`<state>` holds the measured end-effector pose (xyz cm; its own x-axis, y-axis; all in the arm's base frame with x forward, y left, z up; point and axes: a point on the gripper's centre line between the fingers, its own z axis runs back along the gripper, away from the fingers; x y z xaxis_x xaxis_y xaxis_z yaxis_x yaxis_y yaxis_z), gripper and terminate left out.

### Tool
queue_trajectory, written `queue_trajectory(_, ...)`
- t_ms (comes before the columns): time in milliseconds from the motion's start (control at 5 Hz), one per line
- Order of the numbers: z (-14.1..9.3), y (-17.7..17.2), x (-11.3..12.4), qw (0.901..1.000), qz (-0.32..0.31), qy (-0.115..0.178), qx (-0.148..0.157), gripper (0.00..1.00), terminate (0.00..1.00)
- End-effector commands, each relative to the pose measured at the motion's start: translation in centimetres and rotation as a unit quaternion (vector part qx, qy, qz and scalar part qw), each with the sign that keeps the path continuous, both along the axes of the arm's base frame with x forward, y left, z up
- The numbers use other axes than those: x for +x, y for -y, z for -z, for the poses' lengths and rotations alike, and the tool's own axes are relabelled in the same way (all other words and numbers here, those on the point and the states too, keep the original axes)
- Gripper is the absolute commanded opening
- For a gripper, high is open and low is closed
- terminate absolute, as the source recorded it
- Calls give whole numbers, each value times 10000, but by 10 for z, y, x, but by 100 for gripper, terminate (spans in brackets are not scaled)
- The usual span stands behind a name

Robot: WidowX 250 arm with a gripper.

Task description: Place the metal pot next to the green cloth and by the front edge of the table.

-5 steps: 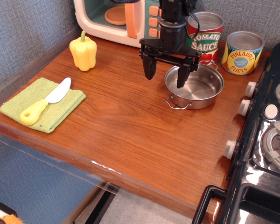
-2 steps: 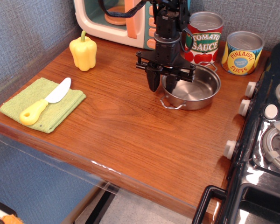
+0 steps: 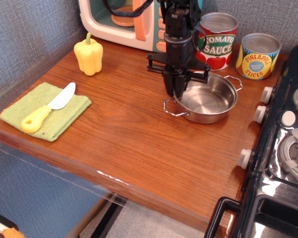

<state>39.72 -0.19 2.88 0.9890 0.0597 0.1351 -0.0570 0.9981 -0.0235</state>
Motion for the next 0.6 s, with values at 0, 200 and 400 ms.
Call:
queue_trajectory(0,-103,8,-3,9937,14,1044,-411,0,0)
queue_trajectory(200,-115,-15,-50,9951,-156,916,-331,0,0)
queue_trajectory(400,-94,-36,-81,9986,-184,483,-64,0,0)
